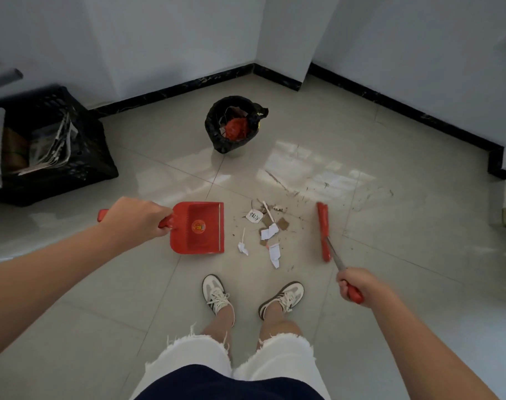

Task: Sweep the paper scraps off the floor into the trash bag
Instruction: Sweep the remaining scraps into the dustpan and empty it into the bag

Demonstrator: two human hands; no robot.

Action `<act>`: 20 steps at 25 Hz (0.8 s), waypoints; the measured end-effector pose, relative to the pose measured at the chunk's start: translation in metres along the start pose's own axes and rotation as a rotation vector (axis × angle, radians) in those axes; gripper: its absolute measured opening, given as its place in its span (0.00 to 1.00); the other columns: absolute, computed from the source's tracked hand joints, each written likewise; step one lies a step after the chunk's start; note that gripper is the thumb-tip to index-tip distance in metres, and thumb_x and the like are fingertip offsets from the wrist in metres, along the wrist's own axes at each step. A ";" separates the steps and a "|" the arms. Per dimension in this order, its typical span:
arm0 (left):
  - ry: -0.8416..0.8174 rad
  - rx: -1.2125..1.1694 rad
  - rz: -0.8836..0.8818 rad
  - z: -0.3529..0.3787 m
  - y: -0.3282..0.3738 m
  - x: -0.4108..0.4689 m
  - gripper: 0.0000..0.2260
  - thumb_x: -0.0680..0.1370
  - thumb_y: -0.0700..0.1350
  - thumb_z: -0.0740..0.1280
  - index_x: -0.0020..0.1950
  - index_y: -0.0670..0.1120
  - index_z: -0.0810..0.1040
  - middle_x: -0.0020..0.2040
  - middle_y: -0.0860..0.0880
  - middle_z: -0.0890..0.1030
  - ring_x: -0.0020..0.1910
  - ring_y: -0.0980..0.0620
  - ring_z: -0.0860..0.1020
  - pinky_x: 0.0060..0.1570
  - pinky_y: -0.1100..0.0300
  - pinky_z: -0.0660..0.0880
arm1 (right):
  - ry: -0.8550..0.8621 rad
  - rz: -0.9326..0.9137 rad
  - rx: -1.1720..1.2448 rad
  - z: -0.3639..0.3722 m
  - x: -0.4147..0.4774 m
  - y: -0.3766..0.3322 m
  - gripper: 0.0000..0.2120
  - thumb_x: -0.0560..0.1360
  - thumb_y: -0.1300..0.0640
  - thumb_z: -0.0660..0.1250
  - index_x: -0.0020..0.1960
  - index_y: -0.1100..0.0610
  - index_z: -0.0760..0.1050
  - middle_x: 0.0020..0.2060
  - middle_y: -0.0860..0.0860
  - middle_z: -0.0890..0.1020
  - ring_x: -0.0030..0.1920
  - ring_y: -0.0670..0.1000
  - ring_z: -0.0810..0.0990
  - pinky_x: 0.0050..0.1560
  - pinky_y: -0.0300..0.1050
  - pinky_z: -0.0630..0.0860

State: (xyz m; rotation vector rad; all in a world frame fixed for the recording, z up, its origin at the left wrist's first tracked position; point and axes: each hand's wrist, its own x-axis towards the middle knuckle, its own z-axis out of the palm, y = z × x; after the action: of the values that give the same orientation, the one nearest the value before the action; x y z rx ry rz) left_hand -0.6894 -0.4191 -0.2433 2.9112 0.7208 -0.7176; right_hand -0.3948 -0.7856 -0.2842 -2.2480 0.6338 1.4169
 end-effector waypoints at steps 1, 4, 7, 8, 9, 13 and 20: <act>0.000 0.009 0.015 -0.002 0.002 0.003 0.09 0.77 0.58 0.62 0.42 0.54 0.72 0.38 0.56 0.79 0.40 0.52 0.80 0.33 0.60 0.67 | -0.035 0.015 -0.007 0.013 -0.002 0.002 0.13 0.74 0.74 0.55 0.36 0.59 0.64 0.24 0.54 0.65 0.14 0.45 0.63 0.17 0.31 0.63; 0.033 0.066 0.080 -0.010 0.011 0.020 0.10 0.77 0.57 0.62 0.46 0.52 0.77 0.41 0.54 0.82 0.39 0.52 0.78 0.33 0.60 0.69 | -0.126 0.030 -0.147 0.051 -0.021 0.011 0.12 0.72 0.74 0.56 0.36 0.59 0.65 0.21 0.53 0.66 0.16 0.47 0.63 0.23 0.34 0.60; 0.038 0.120 0.130 -0.024 0.018 0.038 0.10 0.78 0.58 0.61 0.47 0.53 0.75 0.42 0.54 0.80 0.36 0.52 0.73 0.32 0.59 0.64 | -0.194 -0.048 -0.302 0.081 -0.050 0.013 0.10 0.70 0.72 0.54 0.36 0.60 0.66 0.18 0.53 0.68 0.18 0.48 0.64 0.28 0.40 0.59; 0.041 0.130 0.138 -0.028 0.017 0.044 0.11 0.78 0.59 0.60 0.47 0.53 0.75 0.41 0.54 0.79 0.36 0.52 0.72 0.32 0.60 0.66 | -0.219 -0.077 -0.340 0.090 -0.058 0.012 0.09 0.70 0.72 0.54 0.36 0.60 0.66 0.18 0.53 0.68 0.18 0.49 0.65 0.27 0.40 0.59; 0.046 0.123 0.142 -0.031 0.015 0.048 0.12 0.78 0.59 0.60 0.46 0.52 0.75 0.39 0.54 0.78 0.35 0.52 0.73 0.33 0.60 0.68 | -0.244 -0.105 -0.368 0.099 -0.067 0.011 0.09 0.69 0.72 0.54 0.36 0.60 0.66 0.18 0.53 0.69 0.17 0.49 0.65 0.27 0.40 0.60; 0.042 0.123 0.153 -0.029 0.013 0.058 0.13 0.77 0.60 0.61 0.46 0.53 0.76 0.37 0.54 0.78 0.34 0.53 0.75 0.33 0.60 0.74 | -0.389 -0.153 -0.419 0.143 -0.102 0.006 0.08 0.72 0.71 0.56 0.40 0.59 0.66 0.24 0.55 0.70 0.17 0.48 0.66 0.25 0.40 0.63; 0.064 0.117 0.126 -0.005 -0.004 0.024 0.10 0.76 0.59 0.64 0.47 0.54 0.78 0.40 0.54 0.81 0.38 0.50 0.80 0.32 0.61 0.66 | -0.536 -0.122 -0.246 0.107 -0.121 0.007 0.24 0.73 0.71 0.57 0.68 0.60 0.69 0.22 0.51 0.66 0.19 0.45 0.62 0.20 0.32 0.61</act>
State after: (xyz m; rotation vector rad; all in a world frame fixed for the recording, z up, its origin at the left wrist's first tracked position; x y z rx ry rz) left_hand -0.6703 -0.4044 -0.2496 3.0641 0.5116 -0.6779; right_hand -0.5230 -0.7123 -0.2180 -1.8960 0.1502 2.0066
